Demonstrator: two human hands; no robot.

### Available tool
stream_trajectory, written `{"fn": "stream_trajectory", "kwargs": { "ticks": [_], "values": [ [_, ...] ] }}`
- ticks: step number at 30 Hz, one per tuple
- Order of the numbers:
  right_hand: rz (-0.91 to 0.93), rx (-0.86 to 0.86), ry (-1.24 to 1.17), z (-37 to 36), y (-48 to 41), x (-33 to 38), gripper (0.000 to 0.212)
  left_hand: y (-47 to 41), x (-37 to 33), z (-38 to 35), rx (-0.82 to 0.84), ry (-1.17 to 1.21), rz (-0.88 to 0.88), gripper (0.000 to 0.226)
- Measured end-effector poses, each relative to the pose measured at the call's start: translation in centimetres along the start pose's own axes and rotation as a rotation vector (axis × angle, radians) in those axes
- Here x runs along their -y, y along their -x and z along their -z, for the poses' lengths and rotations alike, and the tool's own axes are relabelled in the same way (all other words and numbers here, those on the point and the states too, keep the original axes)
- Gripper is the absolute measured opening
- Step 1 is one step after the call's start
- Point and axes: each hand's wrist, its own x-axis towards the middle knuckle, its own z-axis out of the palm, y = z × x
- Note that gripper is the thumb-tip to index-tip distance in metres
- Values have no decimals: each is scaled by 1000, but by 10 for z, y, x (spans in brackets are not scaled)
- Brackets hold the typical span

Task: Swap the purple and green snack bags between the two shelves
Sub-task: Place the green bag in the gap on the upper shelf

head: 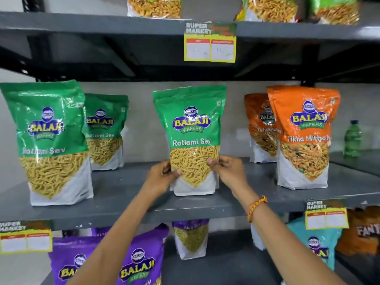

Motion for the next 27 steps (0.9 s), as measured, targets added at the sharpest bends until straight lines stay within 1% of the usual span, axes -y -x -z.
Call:
{"fn": "stream_trajectory", "kwargs": {
  "ticks": [3, 5, 6, 8, 10, 11, 12, 14, 17, 20, 23, 27],
  "values": [
    [0, 35, 16, -1, -7, -5, 20, -5, 4, 1, -3, -20, 27, 19],
    [-13, 80, 35, 0, -11, -7, 20, -4, 4, 2, 4, -57, 27, 22],
    [-24, 104, 34, 1, -13, -9, 17, -4, 4, 3, 15, -80, 27, 25],
    [-62, 144, -15, 4, -16, -9, 11, -6, 7, 7, 61, -116, 45, 39],
    [-106, 172, -77, 7, -19, -10, 15, -8, 10, 11, 109, -154, 76, 65],
    [-132, 190, -88, 9, -20, -11, 17, -8, 12, 12, 126, -172, 91, 73],
    [-157, 219, -87, 9, -20, -11, 20, -8, 13, 13, 134, -197, 109, 76],
    [-183, 270, -52, 7, -20, -13, 26, -8, 15, 12, 130, -247, 129, 68],
    [-180, 232, -15, 1, -19, -15, 33, -8, 18, 13, 108, -253, 131, 43],
    [-155, 208, 31, -2, -16, -16, 35, -5, 17, 15, 89, -236, 146, 28],
    [-150, 215, 28, -1, -12, -16, 31, 1, 13, 14, 81, -234, 150, 26],
    [-147, 216, 42, 2, -9, -15, 33, 6, 8, 13, 83, -254, 151, 28]
  ]
}}
